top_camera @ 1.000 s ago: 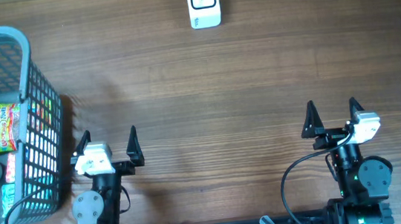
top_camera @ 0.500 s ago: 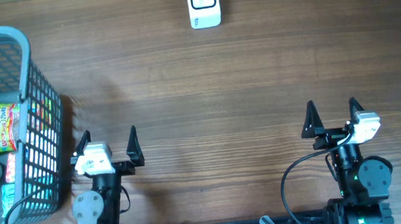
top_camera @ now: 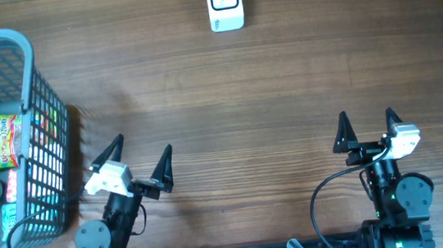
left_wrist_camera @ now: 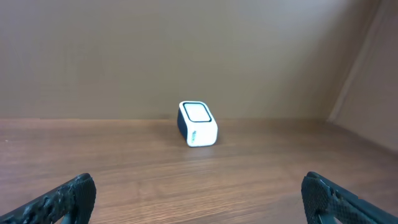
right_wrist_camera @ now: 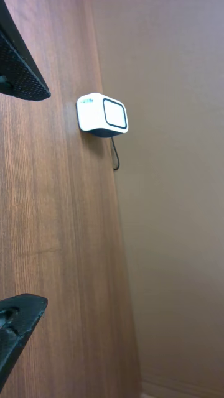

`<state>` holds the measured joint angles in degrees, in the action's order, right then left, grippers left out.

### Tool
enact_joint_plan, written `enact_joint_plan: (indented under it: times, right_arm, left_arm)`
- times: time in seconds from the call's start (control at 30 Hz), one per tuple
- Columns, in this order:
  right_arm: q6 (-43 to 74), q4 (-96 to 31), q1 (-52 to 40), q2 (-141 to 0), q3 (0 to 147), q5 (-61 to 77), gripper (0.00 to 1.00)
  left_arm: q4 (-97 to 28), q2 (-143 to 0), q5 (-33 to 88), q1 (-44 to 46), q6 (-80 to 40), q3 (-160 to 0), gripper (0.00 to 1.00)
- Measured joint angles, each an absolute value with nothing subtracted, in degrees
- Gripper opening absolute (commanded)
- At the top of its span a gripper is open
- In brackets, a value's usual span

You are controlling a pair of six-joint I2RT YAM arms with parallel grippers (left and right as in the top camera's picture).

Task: Scan the item barcode
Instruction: 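Reach the left gripper into the basket and grasp the red Kleenex pack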

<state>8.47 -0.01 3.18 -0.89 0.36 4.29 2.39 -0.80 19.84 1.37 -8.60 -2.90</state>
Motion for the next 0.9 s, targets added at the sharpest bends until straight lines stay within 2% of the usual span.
enact_joint_plan:
  times: [0.2,0.37,0.5,0.57,0.67,0.77,0.9]
  right_arm:
    - [8.47,-0.01,3.18,-0.89,0.36,4.29,1.0]
    - [8.47,-0.05,3.18,-0.95,0.36,4.32,1.0]
    - [8.47,-0.03,3.18,-0.89,0.36,4.47,1.0]
    - [8.47,-0.03,3.18,-0.89,0.36,4.49,1.0]
    - [8.47,-0.03,3.18,-0.89,0.36,4.49,1.0]
    - [8.47,-0.03,3.18,-0.89,0.36,4.49,1.0]
    - [8.47,-0.03,3.18,-0.89,0.36,4.49,1.0]
  left_arm:
    - [-6.5,-5.02,20.75,1.37,-11.31,-16.93,1.0]
    - [-22.76,-24.29,20.93,1.32,-12.01,-36.95,1.0]
    - [-38.04,-44.6,21.12,1.32,-9.93,-64.23,1.0]
    - [-43.13,-48.25,21.76,1.32,-9.26,-68.9,1.0]
    - [-43.99,-51.64,22.2,1.32,-9.08,-69.19,1.0]
    - [-46.04,-53.65,16.19,0.05,-15.29,-71.22,1.0]
    - [-54.48,-57.45,7.44,-8.38,-25.45,-86.13,1.0]
